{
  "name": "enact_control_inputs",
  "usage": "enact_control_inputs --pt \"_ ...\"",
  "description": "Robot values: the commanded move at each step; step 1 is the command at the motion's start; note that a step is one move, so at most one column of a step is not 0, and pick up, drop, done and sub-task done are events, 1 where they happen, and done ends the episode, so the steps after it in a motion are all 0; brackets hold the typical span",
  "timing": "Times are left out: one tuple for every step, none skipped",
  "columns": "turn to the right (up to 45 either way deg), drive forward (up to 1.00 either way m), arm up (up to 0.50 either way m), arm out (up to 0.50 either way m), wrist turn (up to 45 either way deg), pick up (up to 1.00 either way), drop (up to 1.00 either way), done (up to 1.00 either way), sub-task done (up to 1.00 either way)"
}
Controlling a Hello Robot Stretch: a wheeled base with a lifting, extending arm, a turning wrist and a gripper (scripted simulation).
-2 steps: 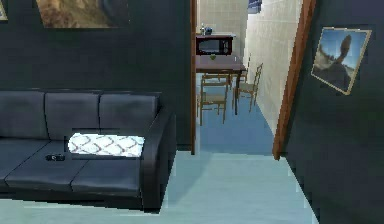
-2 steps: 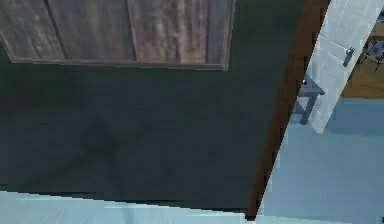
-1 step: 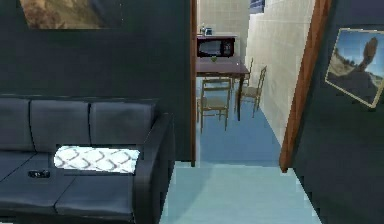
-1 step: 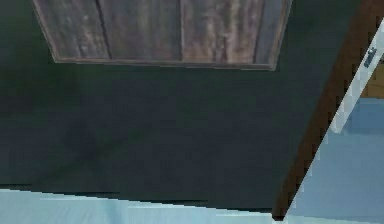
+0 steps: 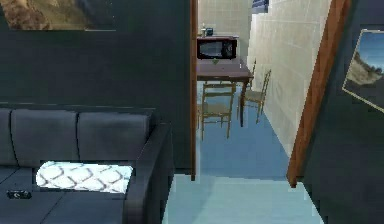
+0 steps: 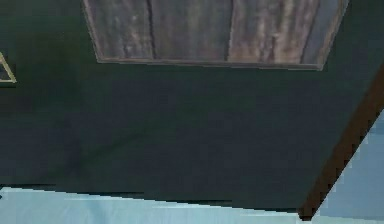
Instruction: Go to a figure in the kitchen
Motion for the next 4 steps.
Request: enact_control_inputs --pt "15.0 0.0 0.0 0.0 0.0 0.0 0.0 0.0 0.0" --pt "0.0 1.0 0.0 0.0 0.0 0.0 0.0 0.0 0.0" --pt "6.0 0.0 0.0 0.0 0.0 0.0 0.0 0.0 0.0" --pt "3.0 0.0 0.0 0.0 0.0 0.0 0.0 0.0 0.0"
